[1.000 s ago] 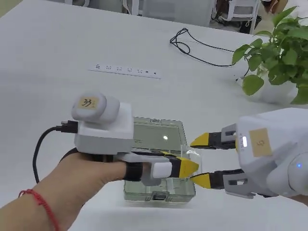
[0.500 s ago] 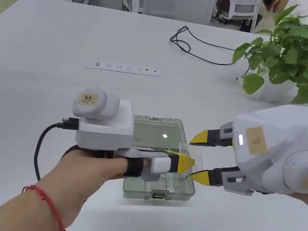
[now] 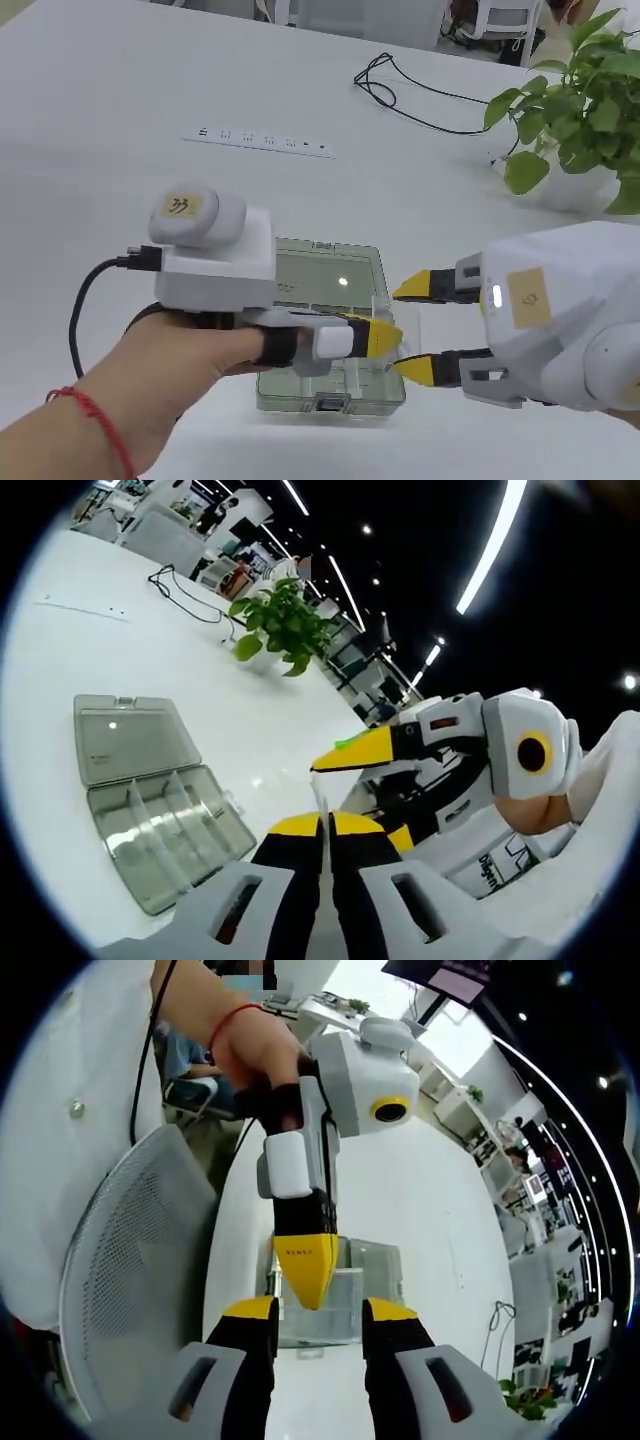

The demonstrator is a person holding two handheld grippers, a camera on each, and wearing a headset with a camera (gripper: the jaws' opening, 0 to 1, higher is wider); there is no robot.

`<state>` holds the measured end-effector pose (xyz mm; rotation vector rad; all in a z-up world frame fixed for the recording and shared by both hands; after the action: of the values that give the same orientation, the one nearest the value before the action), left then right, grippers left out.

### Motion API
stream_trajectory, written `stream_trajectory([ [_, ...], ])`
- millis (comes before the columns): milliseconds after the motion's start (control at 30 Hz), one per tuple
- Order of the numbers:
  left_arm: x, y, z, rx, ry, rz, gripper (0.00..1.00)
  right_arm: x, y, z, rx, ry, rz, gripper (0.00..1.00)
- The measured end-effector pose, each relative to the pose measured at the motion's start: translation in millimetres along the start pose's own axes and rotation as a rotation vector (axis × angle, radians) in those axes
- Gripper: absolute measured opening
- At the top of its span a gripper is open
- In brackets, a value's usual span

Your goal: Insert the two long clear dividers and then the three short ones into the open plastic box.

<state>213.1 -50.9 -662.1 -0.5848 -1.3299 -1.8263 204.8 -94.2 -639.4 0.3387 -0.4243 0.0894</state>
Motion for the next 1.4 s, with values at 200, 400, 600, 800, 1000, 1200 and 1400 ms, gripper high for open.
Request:
stream_trajectory([
  [200,1.8,-3.2,2.2,-0.012,0.011,-0.056,0.00,5.2,2.6,8.3,0.039,0.024,-0.056,0.35],
  [400,2.6,-7.7,4.1,-0.038,0.021,-0.260,0.00,16.1,-2.4,21.7,0.121,0.114,-0.169,0.33],
  [600,3.6,-15.6,4.6,-0.068,0.030,-0.435,0.00,14.3,-2.2,28.0,0.169,0.281,-0.214,0.27],
  [800,10.5,-22.1,6.8,-0.083,0.005,-0.574,0.00,9.6,-0.9,26.9,0.184,0.404,-0.206,0.21],
  [1000,14.5,-25.0,8.3,-0.087,-0.021,-0.644,0.00,1.1,2.0,24.3,0.192,0.531,-0.185,0.16],
  [1200,19.1,-26.4,7.3,-0.090,-0.043,-0.683,0.00,-6.4,1.9,20.1,0.169,0.598,-0.169,0.10],
  [1400,22.6,-25.2,7.0,-0.071,-0.054,-0.698,0.00,-11.4,4.7,18.6,0.164,0.619,-0.159,0.07],
])
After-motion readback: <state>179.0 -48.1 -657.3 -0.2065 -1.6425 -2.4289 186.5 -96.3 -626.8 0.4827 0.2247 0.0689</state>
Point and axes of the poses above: the centre of the closed fingertips' face, and the gripper's own axes: z roughly backward along the fingers, x roughly to its right, y roughly out of its top, the point moved 4 cm from there along z, roughly backward along the fingers, and after that the axes turned 10 degrees about -x, right-handed, at the moved point
